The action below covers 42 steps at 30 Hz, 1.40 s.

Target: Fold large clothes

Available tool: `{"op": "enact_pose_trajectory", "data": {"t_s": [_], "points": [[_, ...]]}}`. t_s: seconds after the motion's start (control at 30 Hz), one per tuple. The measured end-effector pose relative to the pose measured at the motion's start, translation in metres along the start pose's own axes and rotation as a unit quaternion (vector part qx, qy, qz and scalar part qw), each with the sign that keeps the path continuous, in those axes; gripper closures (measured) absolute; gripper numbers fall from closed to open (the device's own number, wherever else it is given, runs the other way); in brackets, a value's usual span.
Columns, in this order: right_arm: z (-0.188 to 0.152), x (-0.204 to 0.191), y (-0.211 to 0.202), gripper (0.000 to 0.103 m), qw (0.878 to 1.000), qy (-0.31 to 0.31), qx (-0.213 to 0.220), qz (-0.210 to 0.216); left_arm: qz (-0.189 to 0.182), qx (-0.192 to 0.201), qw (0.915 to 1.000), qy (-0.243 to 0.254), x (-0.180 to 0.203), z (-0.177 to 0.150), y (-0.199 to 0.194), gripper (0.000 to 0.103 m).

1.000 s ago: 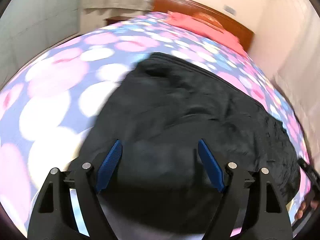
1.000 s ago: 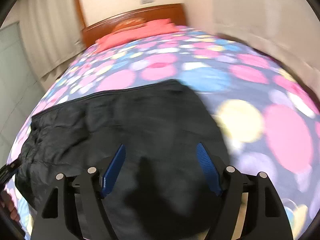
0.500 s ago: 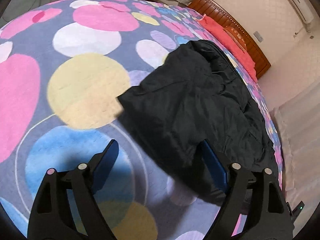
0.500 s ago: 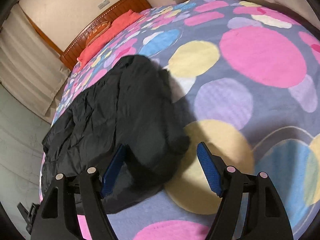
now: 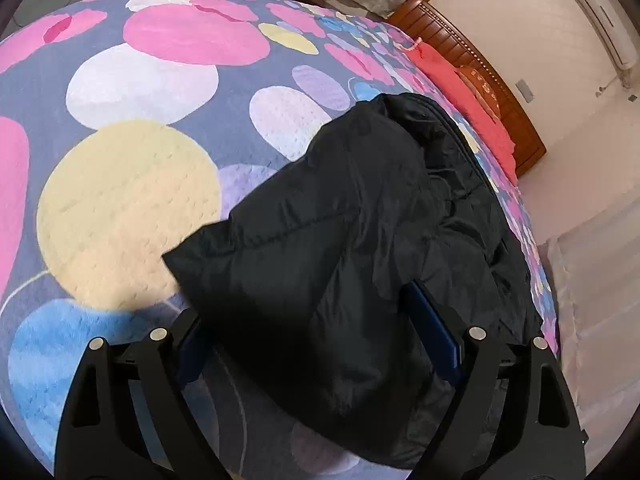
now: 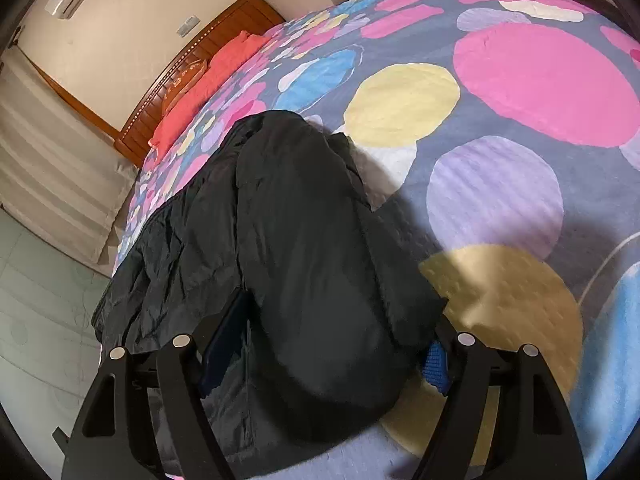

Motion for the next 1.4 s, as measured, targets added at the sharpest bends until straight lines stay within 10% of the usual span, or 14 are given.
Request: {"op": "enact_pose_trajectory", "data": {"t_s": [0.2, 0.6, 1.4], "points": [[0.000, -0.001, 0.002, 0.029, 1.000, -0.008, 0.012, -0.008, 0.029, 0.005, 0.9994, 0.021, 0.005, 0.003, 0.004, 0.027], [-0.004, -0.006, -0.004, 0.065, 0.999, -0.029, 0.029, -0.008, 0.021, 0.007, 0.9984, 0.052, 0.015, -0.002, -0.001, 0.072], [-0.040, 0.024, -0.069, 0.074, 0.999, -0.041, -0.007, 0.016, 0.005, -0.011, 0.9981, 0.060, -0.016, -0.050, -0.080, 0.079]]}}
Point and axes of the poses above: each gripper's, at about its wrist camera, not at the fingertips, and y roughly the way its jaws point, x to its right, z to its top, the point moved 4 cm from there along y, roughly the way its jaws point, and after that the axes turned 4 degrees about y, right-handed, at the moved point
